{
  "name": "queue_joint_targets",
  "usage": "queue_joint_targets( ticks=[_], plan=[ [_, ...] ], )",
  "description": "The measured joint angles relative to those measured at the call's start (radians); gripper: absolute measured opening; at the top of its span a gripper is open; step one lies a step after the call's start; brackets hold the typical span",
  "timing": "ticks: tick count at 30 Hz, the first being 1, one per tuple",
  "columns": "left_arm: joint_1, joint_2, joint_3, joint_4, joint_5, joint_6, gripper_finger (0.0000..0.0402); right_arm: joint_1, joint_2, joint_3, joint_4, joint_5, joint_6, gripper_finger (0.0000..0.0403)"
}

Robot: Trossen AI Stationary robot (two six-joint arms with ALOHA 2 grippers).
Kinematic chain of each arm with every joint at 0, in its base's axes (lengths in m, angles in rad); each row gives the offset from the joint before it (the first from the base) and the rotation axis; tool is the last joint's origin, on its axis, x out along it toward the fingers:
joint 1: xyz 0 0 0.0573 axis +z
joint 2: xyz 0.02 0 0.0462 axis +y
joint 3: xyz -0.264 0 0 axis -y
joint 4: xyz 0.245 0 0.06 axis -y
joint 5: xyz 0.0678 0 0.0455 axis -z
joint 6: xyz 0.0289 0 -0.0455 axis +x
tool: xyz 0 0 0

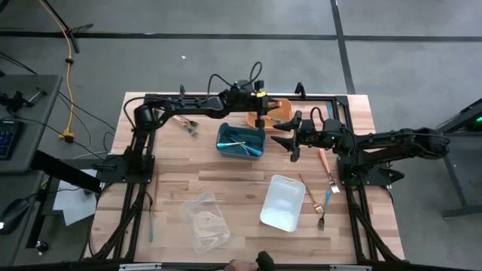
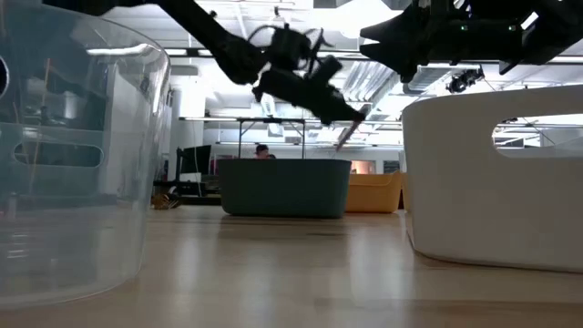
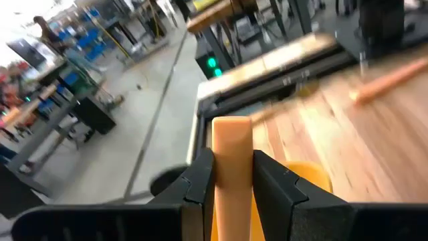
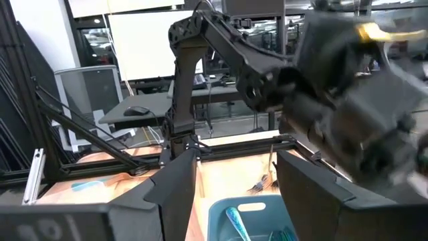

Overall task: Sort silverware by color (type)
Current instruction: Put the light orange fork into the yellow bin

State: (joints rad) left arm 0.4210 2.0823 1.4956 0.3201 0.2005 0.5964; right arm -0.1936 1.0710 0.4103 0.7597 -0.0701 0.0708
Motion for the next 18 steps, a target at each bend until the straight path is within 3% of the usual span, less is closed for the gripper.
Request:
queue_joint_targets(
  ticks=[8, 13, 18],
  plan=[
    [-0.001, 0.033, 0.000, -0.013, -0.035, 0.011, 0.0089, 0.000, 0.000, 0.000, -0.001, -0.002, 0.000, 0.0201],
    [-0.003, 0.032, 0.001, -0.019, -0.123, 0.006, 0.0118, 0.000, 0.000, 0.000, -0.003, -0.002, 0.000, 0.0201],
    [-0.004, 0.032, 0.001, -0.022, -0.131, -0.030, 0.0155, 0.000, 0.000, 0.000, -0.003, -0.002, -0.019, 0.0201]
  ],
)
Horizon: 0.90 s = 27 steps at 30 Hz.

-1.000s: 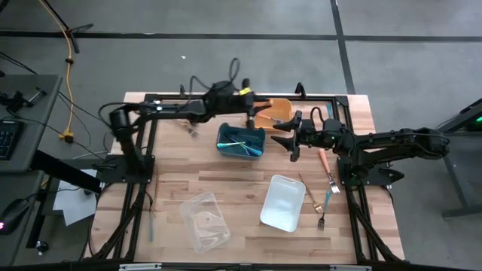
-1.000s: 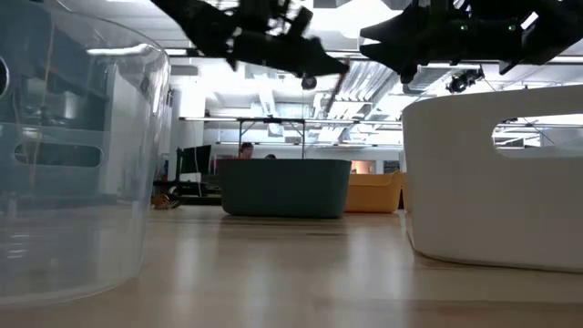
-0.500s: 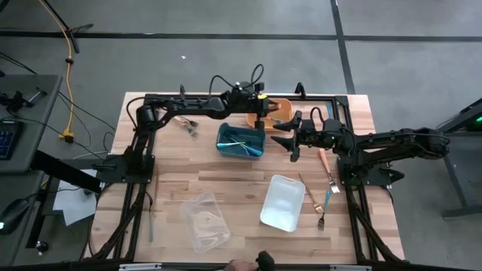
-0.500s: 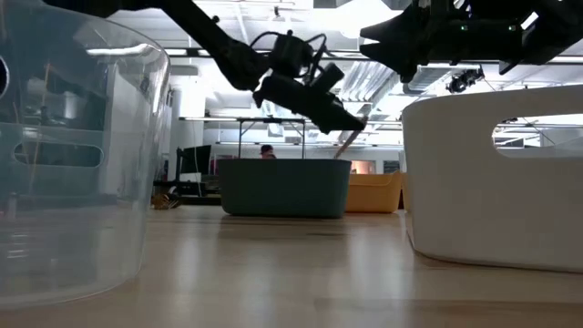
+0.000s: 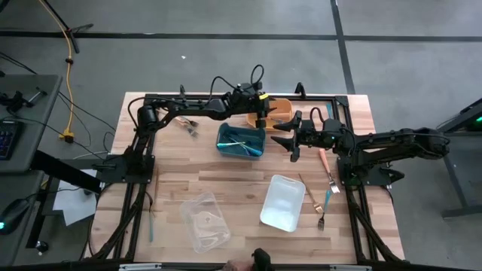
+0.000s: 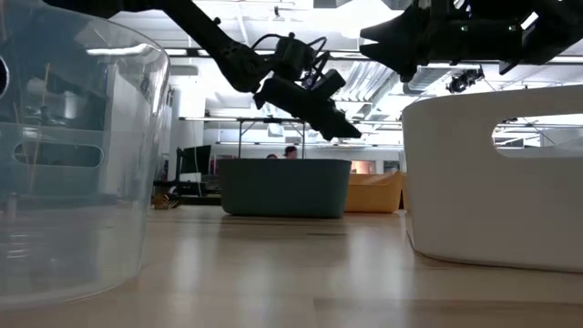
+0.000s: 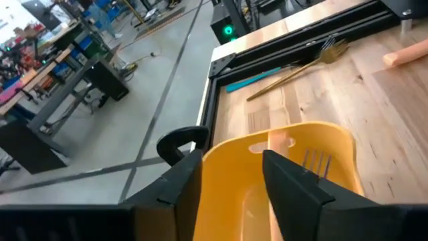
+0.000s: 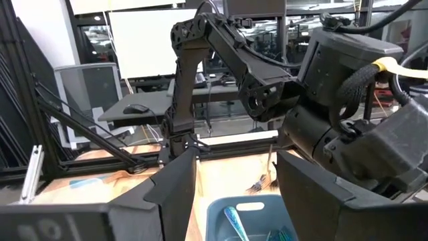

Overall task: Sort silverware by color (type)
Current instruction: Put the light orange fork into the yellow bin

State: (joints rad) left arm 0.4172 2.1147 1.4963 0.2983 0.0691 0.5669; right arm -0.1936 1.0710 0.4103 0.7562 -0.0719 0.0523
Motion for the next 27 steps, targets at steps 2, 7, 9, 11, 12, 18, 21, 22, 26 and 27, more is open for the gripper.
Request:
queue_joint_targets(
  ticks=[2, 7, 9, 11, 12, 18, 21, 22, 26, 27],
  plan=[
    [-0.001, -0.006, 0.000, -0.006, -0.016, -0.004, 0.0172, 0.000, 0.000, 0.000, -0.002, 0.000, -0.008, 0.0201],
    [-0.007, -0.088, 0.000, -0.087, -0.117, 0.038, 0.0207, 0.000, 0.000, 0.000, -0.006, 0.000, -0.008, 0.0201],
    [-0.010, -0.150, 0.000, -0.156, -0.148, 0.030, 0.0216, 0.000, 0.000, 0.000, -0.006, 0.000, -0.018, 0.0201],
    [-0.012, -0.222, 0.000, -0.252, -0.158, -0.012, 0.0219, 0.000, 0.000, 0.000, -0.005, 0.000, -0.033, 0.0201],
    [-0.012, -0.262, 0.000, -0.309, -0.157, -0.046, 0.0220, 0.000, 0.000, 0.000, -0.005, 0.000, -0.034, 0.0201],
    [-0.015, -0.532, -0.130, -0.473, -0.022, -0.296, 0.0212, -0.001, 0.000, 0.000, 0.011, 0.000, -0.034, 0.0201],
    [-0.046, -0.687, -0.308, -0.386, 0.034, -0.351, 0.0206, -0.001, 0.000, 0.000, 0.011, 0.000, -0.034, 0.0201],
    [-0.062, -0.739, -0.381, -0.340, 0.035, -0.355, 0.0204, -0.001, 0.000, 0.000, 0.011, 0.000, -0.034, 0.0201],
    [-0.145, -0.933, -0.688, -0.101, 0.027, -0.406, 0.0200, -0.001, 0.000, 0.000, 0.011, 0.000, -0.032, 0.0201],
    [-0.171, -0.976, -0.764, -0.022, 0.025, -0.432, 0.0200, -0.001, 0.000, 0.000, 0.010, 0.000, -0.033, 0.0201]
  ],
)
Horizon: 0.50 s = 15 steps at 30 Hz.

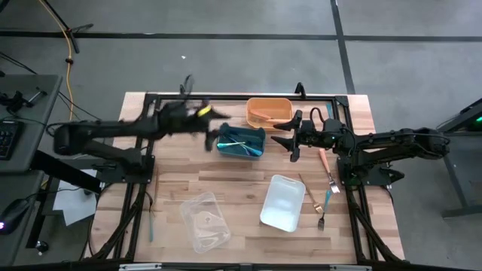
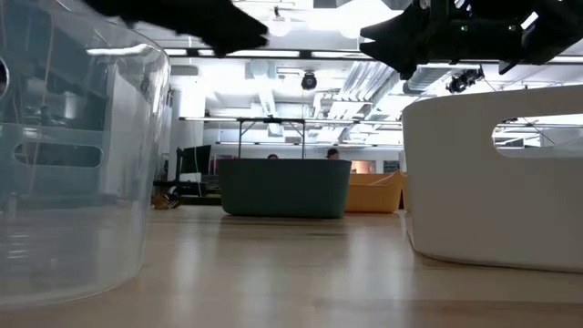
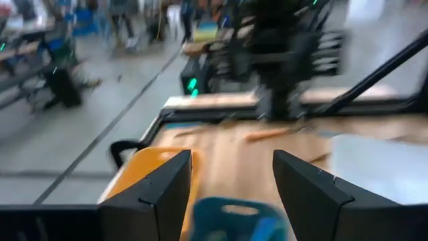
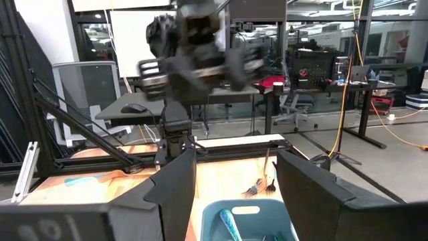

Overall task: Sort silverware by color (type)
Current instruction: Put the light orange fork into the yellow bin

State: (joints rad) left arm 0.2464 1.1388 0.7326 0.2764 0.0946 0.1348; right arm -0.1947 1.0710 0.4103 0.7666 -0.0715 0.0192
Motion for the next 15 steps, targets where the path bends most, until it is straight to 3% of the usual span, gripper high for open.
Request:
queue_joint_targets(
  ticks=[4, 8, 15],
  plan=[
    [-0.096, -0.116, -0.273, 0.364, -0.011, -0.054, 0.0200, 0.000, 0.000, 0.000, 0.000, 0.000, -0.001, 0.0201],
    [-0.156, -0.166, -0.434, 0.622, -0.102, -0.041, 0.0200, 0.000, 0.000, 0.000, 0.000, 0.000, -0.001, 0.0201],
    [-0.169, -0.204, -0.477, 0.658, -0.167, 0.015, 0.0200, 0.000, 0.000, 0.000, -0.006, 0.000, -0.001, 0.0201]
  ],
)
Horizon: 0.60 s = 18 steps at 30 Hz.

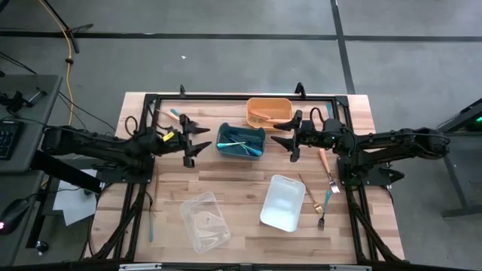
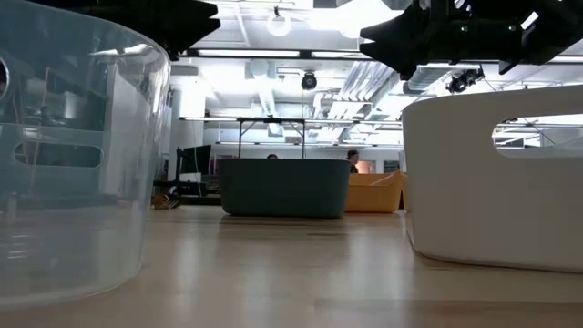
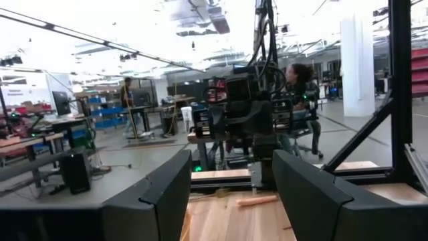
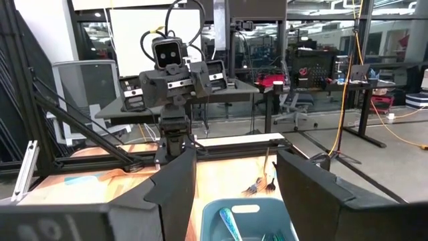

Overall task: Sort silverware by color (type)
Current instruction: Put the light orange fork into the yellow bin

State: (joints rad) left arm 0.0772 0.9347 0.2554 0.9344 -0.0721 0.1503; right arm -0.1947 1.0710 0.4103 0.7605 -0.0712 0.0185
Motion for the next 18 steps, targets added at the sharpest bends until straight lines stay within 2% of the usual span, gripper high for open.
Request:
queue_joint_targets(
  ticks=[10, 13, 15, 18],
  plan=[
    [0.000, 0.000, 0.000, -0.003, 0.000, 0.001, 0.0200, 0.000, 0.000, 0.000, -0.016, 0.000, 0.005, 0.0201],
    [0.000, 0.000, 0.000, -0.003, 0.000, 0.001, 0.0200, 0.006, 0.000, 0.002, -0.041, 0.057, 0.143, 0.0201],
    [0.000, 0.000, 0.000, -0.003, 0.000, 0.001, 0.0200, 0.008, 0.000, 0.037, -0.173, 0.126, 0.223, 0.0201],
    [0.000, 0.000, 0.000, -0.004, 0.000, 0.001, 0.0200, 0.008, -0.003, 0.160, -0.588, 0.231, 0.296, 0.0201]
  ],
)
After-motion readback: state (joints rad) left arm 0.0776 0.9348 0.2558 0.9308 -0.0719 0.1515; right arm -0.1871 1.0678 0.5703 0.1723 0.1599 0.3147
